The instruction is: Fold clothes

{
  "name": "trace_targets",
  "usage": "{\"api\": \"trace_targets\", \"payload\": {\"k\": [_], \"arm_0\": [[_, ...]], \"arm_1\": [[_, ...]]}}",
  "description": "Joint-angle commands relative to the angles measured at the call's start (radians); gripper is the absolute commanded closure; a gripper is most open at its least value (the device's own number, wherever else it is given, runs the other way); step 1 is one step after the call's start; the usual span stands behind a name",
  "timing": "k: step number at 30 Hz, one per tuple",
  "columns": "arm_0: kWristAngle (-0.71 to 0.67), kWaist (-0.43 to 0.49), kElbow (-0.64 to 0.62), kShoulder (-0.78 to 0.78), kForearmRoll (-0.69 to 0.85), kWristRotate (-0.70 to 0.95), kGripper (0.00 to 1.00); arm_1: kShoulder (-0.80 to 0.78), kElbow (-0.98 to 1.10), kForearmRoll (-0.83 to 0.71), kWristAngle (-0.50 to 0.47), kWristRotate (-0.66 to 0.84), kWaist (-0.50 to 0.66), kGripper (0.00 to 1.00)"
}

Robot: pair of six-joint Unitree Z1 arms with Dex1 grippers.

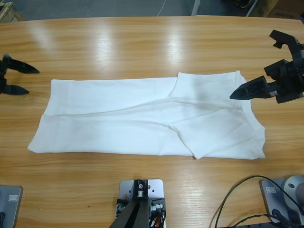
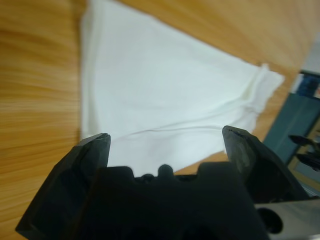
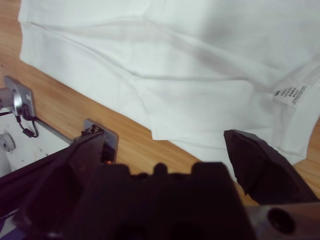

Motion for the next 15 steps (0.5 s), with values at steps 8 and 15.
{"api": "trace_targets", "payload": {"k": [8,15], "arm_0": [[0.007,0.03,-0.004,0.227,0.01,0.025,0.124],[0.001,0.03,-0.006,0.242,0.01,0.031,0.124]], "arm_1": [[-0.011,0.028,-0.008,-0.016,0.008,-0.051,0.027],[-0.009,0.028,-0.014,-0.017,0.008,-0.065,0.024]]}}
